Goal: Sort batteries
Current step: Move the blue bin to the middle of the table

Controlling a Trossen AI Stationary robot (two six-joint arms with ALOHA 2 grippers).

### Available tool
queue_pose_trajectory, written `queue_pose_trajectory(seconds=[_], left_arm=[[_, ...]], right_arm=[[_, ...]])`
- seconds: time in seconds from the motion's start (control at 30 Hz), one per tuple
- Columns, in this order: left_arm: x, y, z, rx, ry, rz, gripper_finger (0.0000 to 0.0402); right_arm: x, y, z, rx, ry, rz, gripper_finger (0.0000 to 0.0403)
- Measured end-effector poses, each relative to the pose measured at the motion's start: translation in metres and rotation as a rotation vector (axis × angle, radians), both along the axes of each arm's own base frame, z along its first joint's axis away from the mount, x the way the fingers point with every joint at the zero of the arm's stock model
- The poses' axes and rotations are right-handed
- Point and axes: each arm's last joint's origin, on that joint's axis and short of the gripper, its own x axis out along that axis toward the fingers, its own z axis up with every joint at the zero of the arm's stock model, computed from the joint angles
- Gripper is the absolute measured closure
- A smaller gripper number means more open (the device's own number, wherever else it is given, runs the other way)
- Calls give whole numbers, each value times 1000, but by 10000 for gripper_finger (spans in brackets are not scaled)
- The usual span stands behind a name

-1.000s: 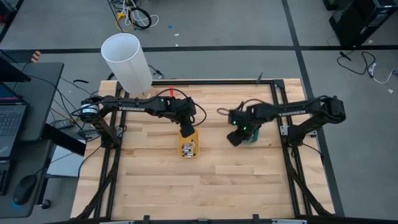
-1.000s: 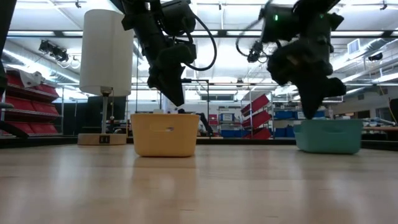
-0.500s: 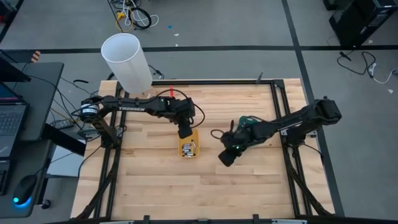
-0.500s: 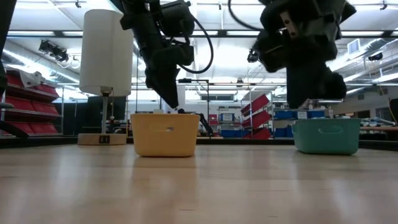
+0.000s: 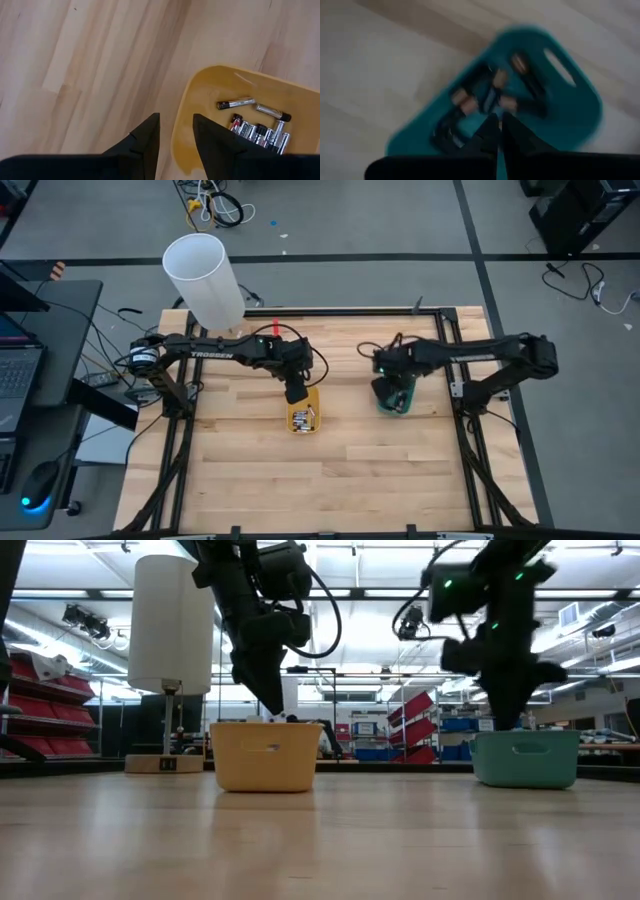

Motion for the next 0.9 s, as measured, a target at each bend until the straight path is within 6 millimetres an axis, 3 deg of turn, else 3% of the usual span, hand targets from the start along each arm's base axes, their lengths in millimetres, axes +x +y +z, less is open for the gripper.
queue_pose_trajectory(seconds=[0.13, 0.3, 0.9], left_arm=[[-3, -1, -1, -16, 33, 21, 268], [-13, -3, -5, -33, 141, 17, 268], [-29, -19, -9, -58, 331, 13, 268]], right_arm=[[15, -12, -19, 36, -16, 35, 392], [23, -11, -39, 81, 57, 54, 392], [76, 59, -43, 220, -368, 225, 392]])
